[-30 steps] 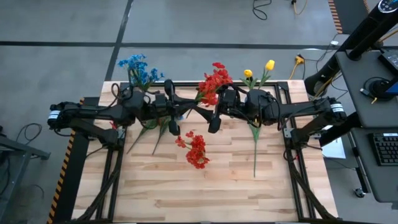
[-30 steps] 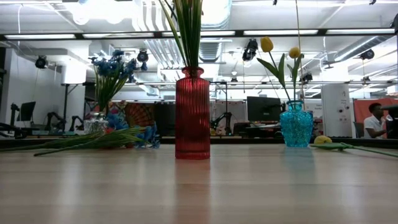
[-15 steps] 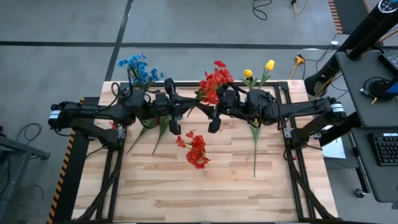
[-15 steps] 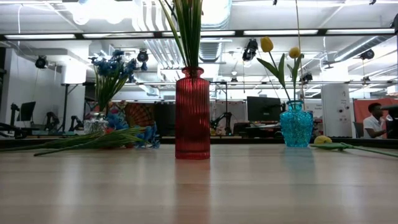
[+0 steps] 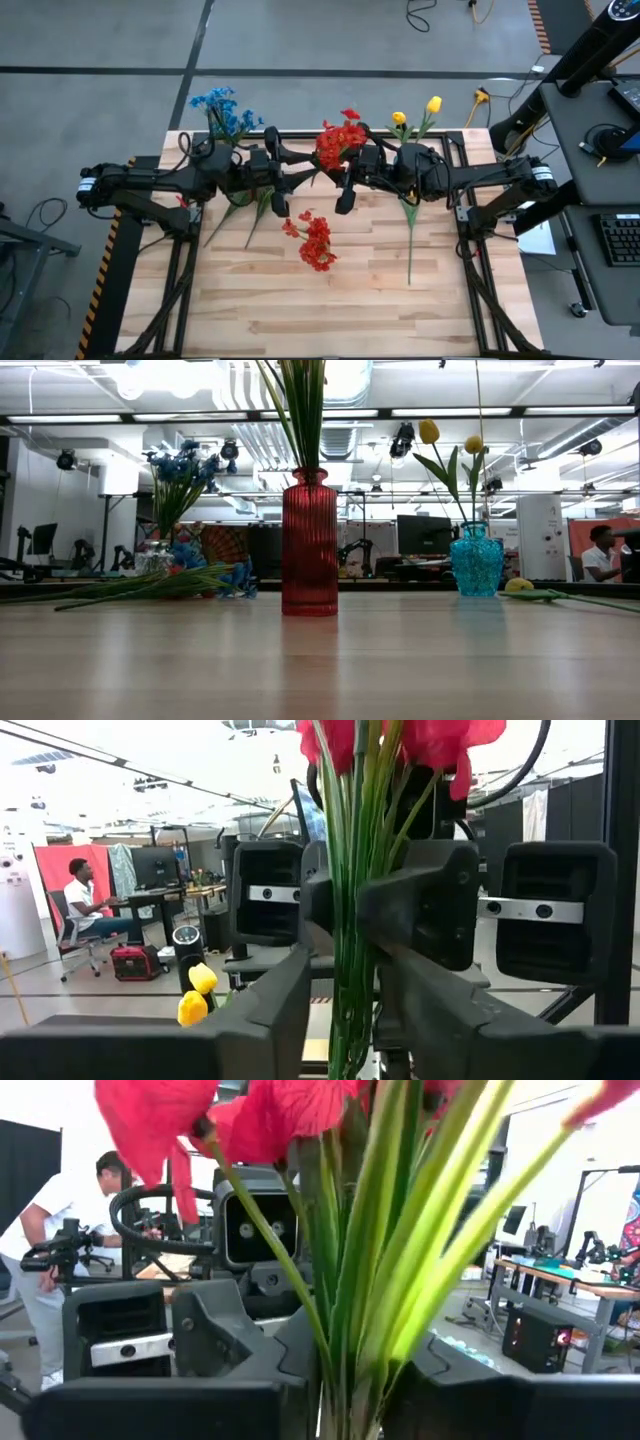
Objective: Sort flowers into vase by color
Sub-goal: Put the right red flowers into the red vase
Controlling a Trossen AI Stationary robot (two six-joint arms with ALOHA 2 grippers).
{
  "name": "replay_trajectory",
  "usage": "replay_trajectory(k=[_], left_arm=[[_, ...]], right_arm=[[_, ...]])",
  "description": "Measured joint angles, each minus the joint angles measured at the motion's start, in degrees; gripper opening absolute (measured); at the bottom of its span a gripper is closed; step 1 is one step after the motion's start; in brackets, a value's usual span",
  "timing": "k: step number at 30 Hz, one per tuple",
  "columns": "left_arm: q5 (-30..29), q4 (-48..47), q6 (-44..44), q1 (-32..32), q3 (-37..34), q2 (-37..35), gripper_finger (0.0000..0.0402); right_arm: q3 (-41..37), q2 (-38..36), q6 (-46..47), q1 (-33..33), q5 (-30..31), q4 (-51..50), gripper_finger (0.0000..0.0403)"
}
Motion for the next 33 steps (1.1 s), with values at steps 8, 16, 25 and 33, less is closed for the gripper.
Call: replay_trajectory(k=[8, 16, 25, 33], left_arm=[[-0.03, -8.3, 0.03, 0.0, 0.18, -4.15, 0.0166], [-0.12, -17.93, 1.34, 0.0, 0.28, -13.4, 0.0162], [-0.12, -29.85, -1.95, -0.14, 0.09, -21.83, 0.016], [-0.12, -30.68, -4.16, -1.74, -1.25, -22.74, 0.016]], right_arm=[[0.0, -1.92, -0.85, 0.0, -0.02, -0.73, 0.0043], [0.04, -9.22, -1.86, 0.0, 0.0, -7.39, 0.0043], [-0.41, -15.94, 5.5, 0.13, -1.84, -24.62, 0.0043], [-5.67, -17.68, 8.22, 2.38, -5.11, -23.95, 0.0043]])
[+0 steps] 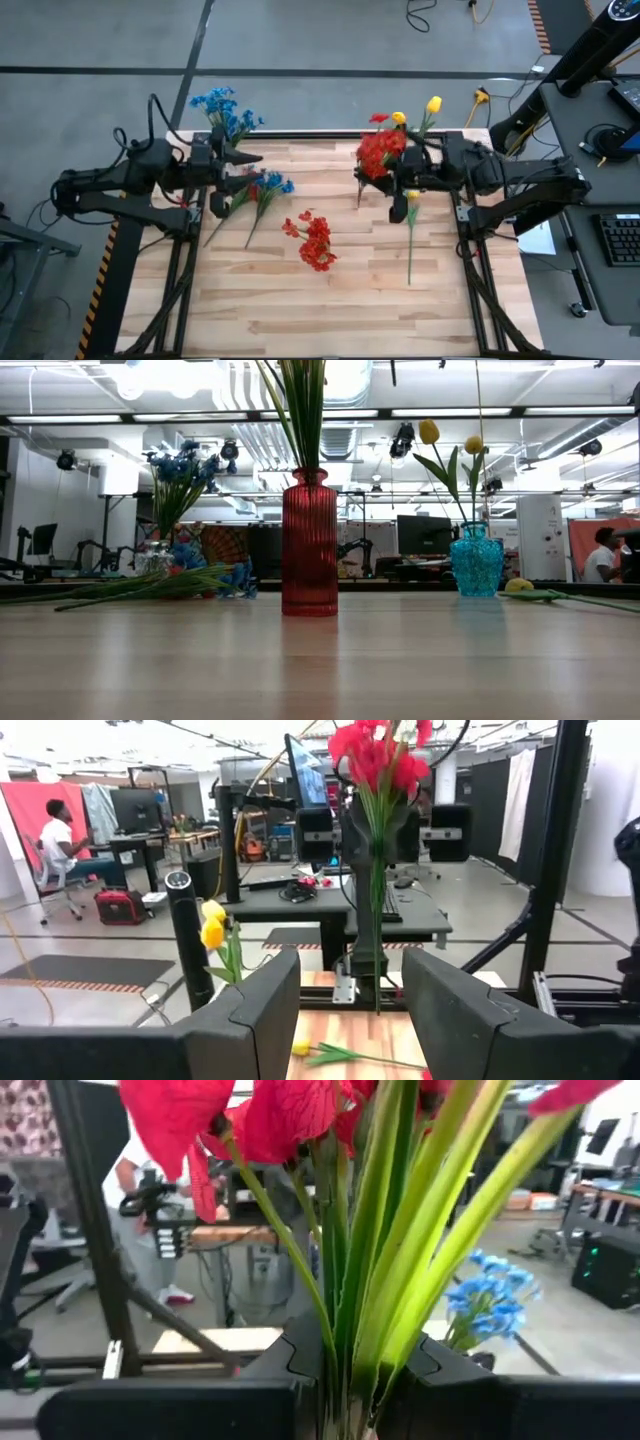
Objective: Sort flowers into vase by color
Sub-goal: Put the right red flowers into the red vase
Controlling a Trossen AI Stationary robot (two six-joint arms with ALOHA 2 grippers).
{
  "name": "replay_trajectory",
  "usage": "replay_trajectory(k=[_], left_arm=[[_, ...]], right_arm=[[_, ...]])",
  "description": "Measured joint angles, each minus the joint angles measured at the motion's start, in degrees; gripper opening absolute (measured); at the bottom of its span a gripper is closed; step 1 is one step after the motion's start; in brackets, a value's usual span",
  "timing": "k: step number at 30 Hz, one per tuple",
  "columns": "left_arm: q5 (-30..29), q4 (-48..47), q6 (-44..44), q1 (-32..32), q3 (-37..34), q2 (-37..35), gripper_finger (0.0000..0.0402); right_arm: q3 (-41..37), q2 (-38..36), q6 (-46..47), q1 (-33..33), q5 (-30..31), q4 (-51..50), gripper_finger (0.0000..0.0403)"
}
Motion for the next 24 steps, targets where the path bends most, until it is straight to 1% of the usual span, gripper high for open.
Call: replay_trajectory(k=[5, 8, 11, 15, 17, 19, 24], left_arm=[[0.02, -2.21, -2.34, -0.96, -0.07, 0.93, 0.016], [0.01, -4.53, -4.23, -1.8, -0.09, 0.85, 0.016], [0.02, -6.67, -5.4, -3.14, -0.16, 0.71, 0.016], [-0.06, -6.84, -6.54, -5.52, -1.21, 0.89, 0.016], [-1.65, -6.57, -7.38, -7.12, -2.47, 1.1, 0.016], [-4.6, -6.58, -8.2, -9.05, -4.28, 1.25, 0.016], [-12.08, -4.74, -9.84, -14.43, -8.53, 1.3, 0.016]], right_arm=[[-4.96, 0.17, 0.11, 1.61, 0.04, 6.22, 0.0043], [-9.38, -0.19, 0.21, 2.29, 0.04, 10.88, 0.0043], [-15.35, -1.28, 0.26, 2.56, 0.02, 17.85, 0.0043], [-23.31, -2.14, 0.71, 2.54, 0.07, 30.77, 0.0043], [-26.33, -1.94, 1.18, 2.58, 0.07, 35.84, 0.0043], [-28.49, -1.29, 1.39, 2.65, 0.04, 39.65, 0.0043], [-30.19, 1.75, 1.97, 2.91, 0.07, 42.88, 0.0043]])
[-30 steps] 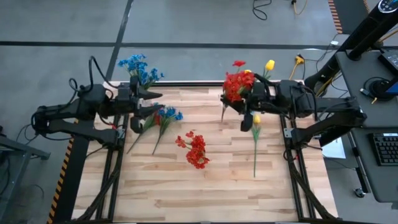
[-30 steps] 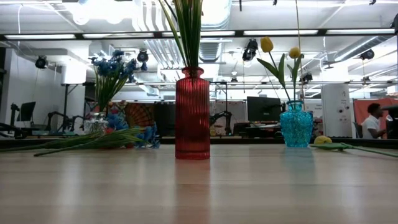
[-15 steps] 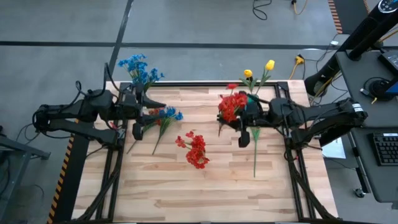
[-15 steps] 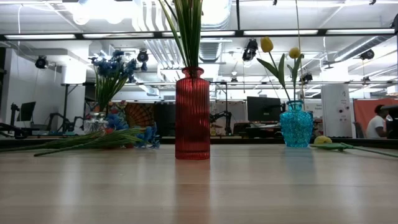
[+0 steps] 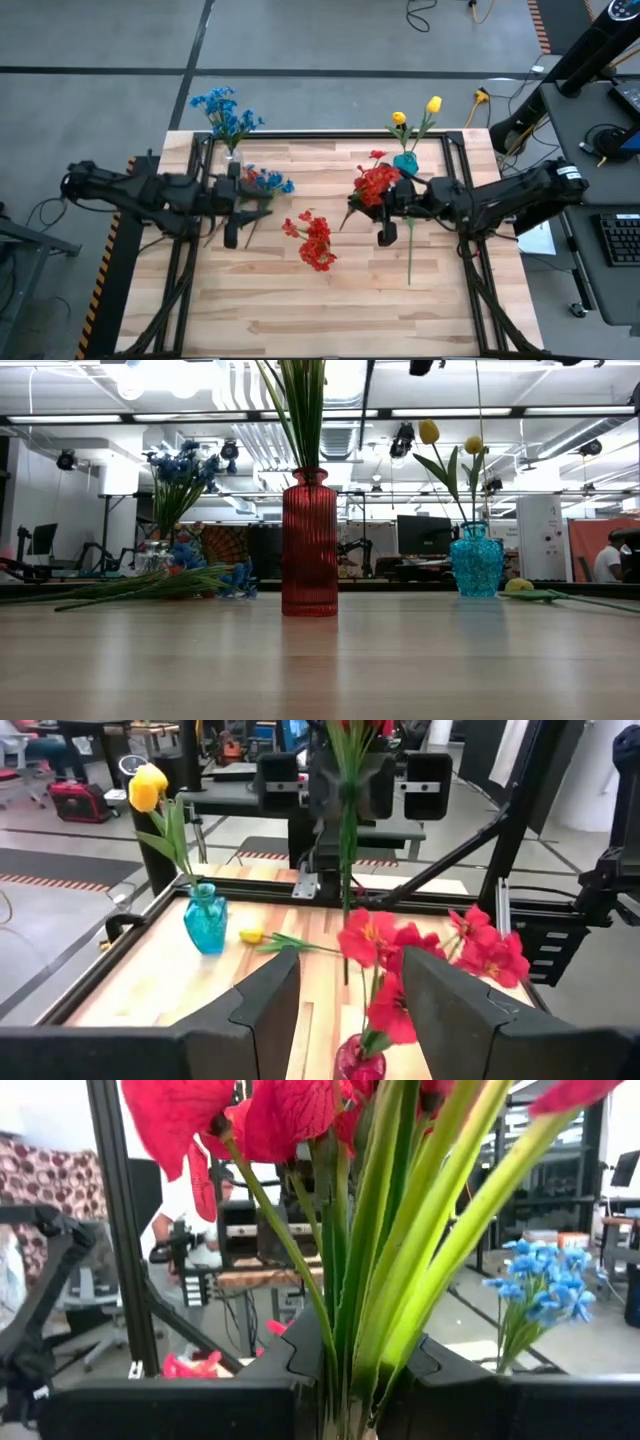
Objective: Sort flowers into vase by color
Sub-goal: Put the right red flowers into the red vase
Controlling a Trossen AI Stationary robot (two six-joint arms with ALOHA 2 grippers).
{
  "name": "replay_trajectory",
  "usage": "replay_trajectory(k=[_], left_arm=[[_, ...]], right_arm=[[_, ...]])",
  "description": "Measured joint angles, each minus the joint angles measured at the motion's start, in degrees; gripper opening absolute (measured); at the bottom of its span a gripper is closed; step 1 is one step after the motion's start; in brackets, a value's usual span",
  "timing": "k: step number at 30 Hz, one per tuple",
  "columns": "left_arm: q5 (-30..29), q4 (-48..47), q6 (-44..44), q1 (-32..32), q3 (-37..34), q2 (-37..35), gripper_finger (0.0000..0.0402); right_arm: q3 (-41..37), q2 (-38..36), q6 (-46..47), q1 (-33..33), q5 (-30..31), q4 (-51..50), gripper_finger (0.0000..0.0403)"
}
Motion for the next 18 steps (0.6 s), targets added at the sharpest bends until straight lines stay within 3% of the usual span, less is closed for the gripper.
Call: replay_trajectory(k=[18], left_arm=[[-10.27, 11.99, -8.39, -12.02, -14.39, 0.17, 0.016]], right_arm=[[-0.22, 9.17, -2.08, 2.64, 1.11, 13.62, 0.0043]])
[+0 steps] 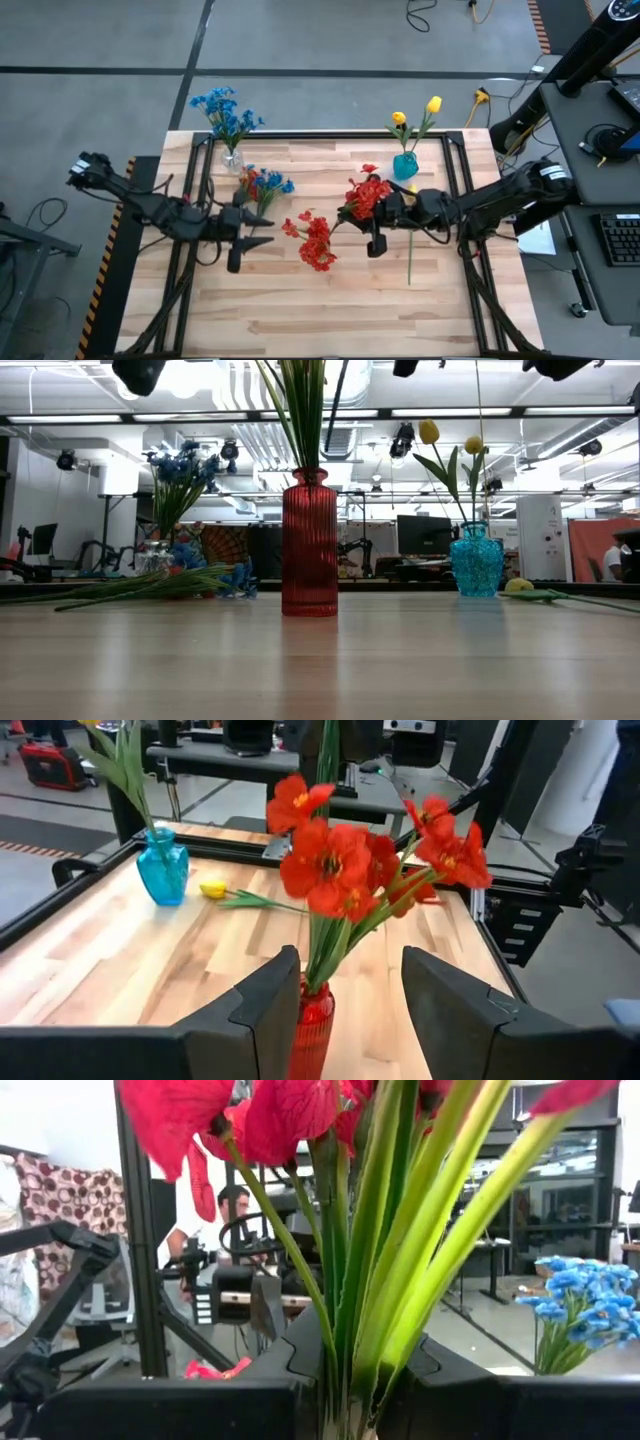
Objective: Sort flowers into vase by color
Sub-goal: Put the right red flowers into the red vase
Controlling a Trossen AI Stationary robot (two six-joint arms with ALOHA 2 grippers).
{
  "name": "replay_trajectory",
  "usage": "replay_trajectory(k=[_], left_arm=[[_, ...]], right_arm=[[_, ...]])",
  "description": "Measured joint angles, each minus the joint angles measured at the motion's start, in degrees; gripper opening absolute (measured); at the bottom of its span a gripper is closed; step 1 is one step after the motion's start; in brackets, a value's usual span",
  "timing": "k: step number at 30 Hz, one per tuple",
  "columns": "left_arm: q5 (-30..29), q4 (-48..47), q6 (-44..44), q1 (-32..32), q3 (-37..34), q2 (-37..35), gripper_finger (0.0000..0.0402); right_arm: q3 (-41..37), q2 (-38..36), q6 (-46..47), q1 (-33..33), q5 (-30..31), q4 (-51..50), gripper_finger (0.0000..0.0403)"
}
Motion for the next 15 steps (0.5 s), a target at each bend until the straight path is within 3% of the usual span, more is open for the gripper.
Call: replay_trajectory(k=[10, 15], left_arm=[[-1.52, 2.75, -1.94, -1.03, -2.97, 0.59, 0.016], [-1.53, 5.09, -1.75, -1.43, -4.32, 4.29, 0.016]], right_arm=[[-0.01, 2.74, -0.18, -0.04, 3.1, 3.27, 0.0042], [-0.02, 2.74, -0.15, -0.04, 3.1, 3.49, 0.0042]])
